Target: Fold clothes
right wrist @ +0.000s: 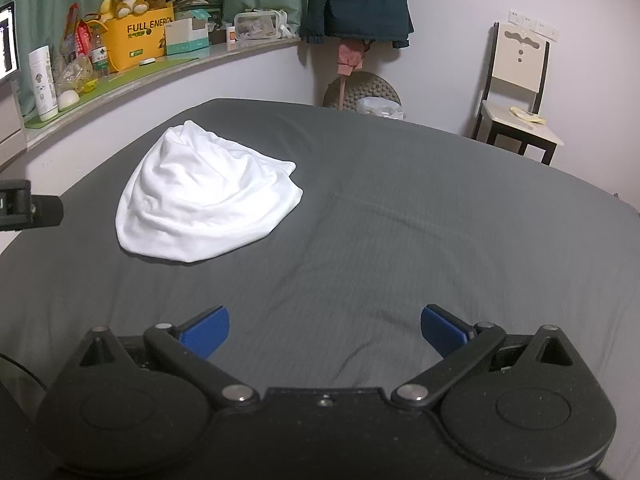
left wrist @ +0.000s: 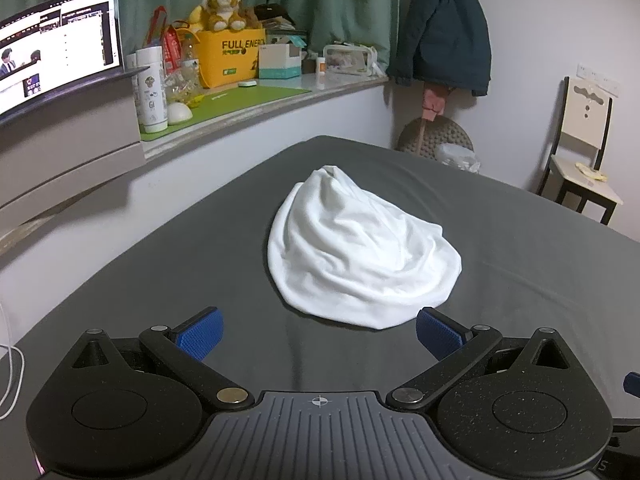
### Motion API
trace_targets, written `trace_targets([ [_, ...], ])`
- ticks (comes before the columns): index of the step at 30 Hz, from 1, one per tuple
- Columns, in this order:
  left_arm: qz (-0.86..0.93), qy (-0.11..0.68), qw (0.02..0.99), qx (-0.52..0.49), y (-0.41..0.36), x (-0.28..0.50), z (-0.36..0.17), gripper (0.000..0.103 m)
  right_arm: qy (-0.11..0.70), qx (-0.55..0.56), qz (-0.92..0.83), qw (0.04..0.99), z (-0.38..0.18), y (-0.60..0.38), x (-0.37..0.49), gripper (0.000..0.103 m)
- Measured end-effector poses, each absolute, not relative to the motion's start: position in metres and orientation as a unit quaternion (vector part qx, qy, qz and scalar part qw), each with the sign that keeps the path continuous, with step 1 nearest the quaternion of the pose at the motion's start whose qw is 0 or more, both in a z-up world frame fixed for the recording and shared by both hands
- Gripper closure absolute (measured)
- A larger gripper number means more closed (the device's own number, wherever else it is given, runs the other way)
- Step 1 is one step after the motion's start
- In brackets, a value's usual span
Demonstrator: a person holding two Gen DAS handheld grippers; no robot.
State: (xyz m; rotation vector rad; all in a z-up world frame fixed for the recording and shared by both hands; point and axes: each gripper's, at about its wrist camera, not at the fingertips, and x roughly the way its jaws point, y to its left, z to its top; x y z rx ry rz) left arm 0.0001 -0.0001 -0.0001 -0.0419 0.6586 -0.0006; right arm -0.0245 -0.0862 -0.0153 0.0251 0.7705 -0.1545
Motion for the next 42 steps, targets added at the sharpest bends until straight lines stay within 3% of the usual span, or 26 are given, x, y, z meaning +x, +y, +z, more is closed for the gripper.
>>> trace_targets([
  [42, 0.002, 0.328, 0.945, -0.015, -0.0005, 0.0012, -0.0021, 0.000, 0.377, 0.016, -0.081, 0.923, -0.0182, -0.0883, -0.0253, 0.000],
])
